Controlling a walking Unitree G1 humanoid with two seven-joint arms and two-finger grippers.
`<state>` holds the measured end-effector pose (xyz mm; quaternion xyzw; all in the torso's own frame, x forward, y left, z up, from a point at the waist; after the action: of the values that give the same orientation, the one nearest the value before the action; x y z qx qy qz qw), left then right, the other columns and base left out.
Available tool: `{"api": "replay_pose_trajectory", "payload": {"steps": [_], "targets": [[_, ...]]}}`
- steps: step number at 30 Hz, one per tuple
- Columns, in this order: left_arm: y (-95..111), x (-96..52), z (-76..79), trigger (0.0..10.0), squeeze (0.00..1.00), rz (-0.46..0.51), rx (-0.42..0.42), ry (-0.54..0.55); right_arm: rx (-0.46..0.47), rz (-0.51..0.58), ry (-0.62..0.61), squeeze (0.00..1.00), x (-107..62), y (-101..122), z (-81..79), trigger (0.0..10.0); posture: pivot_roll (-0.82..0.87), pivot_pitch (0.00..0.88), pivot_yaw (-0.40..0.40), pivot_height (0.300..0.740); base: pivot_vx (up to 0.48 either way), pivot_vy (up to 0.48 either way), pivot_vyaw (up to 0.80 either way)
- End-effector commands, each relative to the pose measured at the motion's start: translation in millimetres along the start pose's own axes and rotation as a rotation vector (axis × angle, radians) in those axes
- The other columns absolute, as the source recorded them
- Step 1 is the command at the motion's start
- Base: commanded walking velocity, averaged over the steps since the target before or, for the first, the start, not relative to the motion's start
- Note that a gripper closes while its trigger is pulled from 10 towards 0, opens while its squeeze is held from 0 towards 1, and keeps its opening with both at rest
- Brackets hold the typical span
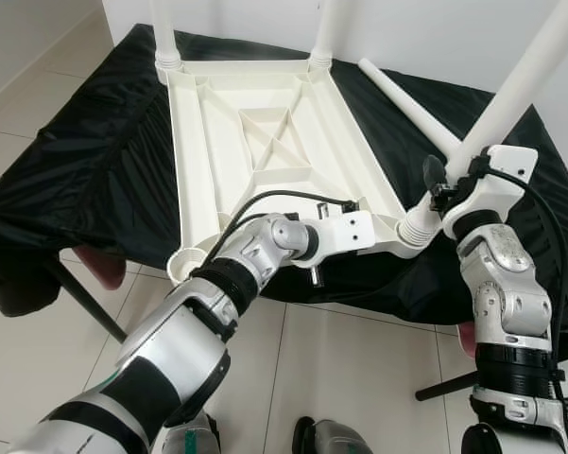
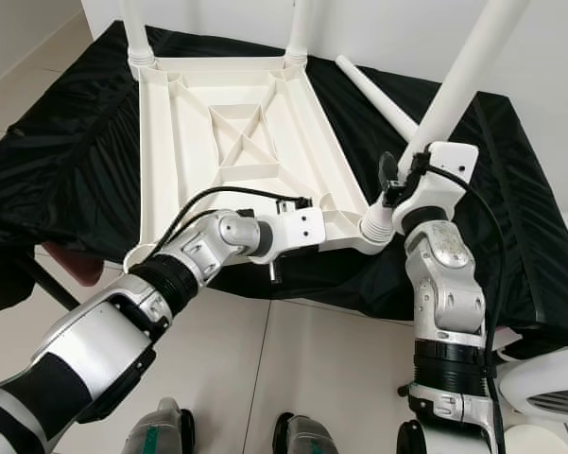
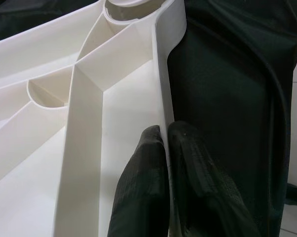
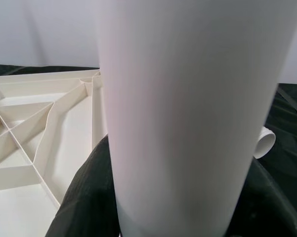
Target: Building children table
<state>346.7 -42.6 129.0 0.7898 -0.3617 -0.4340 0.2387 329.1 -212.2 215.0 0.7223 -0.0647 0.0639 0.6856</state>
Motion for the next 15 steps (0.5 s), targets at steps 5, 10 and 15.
{"api": "replay_pose_trajectory", "payload": {"steps": [5, 10, 15], "targets": [[-26.6, -0.6, 13.6, 10.0, 0.00, -0.104, -0.020, -0.055, 0.001, -0.016, -0.010, 0.00, -4.9, -4.2, 3.6, 10.0, 0.02, 0.072, -0.051, 0.740, 0.000, 0.000, 0.00], [-27.3, -1.1, 13.6, 10.0, 0.00, -0.105, -0.020, -0.056, 0.011, -0.013, -0.011, 0.00, -4.8, -5.5, 3.4, 10.0, 0.02, 0.073, -0.052, 0.740, 0.000, 0.000, 0.00], [-27.5, -1.3, 13.5, 10.0, 0.00, -0.106, -0.022, -0.056, 0.018, -0.014, -0.005, 0.00, -4.0, -5.8, 2.2, 10.0, 0.02, 0.073, -0.054, 0.740, 0.000, 0.000, 0.00]]}}
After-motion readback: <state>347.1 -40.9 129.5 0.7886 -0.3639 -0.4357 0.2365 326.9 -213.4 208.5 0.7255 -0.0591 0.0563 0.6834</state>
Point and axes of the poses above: a point about 5 cm out from each wrist's last joint towards the gripper, its own x axis pointing out of the wrist towards the gripper, its own y axis along the axis of the wrist's last joint, z = x × y, the point moved 2 cm from there along x, pointing out of the wrist towards the gripper, and after that the axes turned 2 degrees about x, right-handed, at the moved point
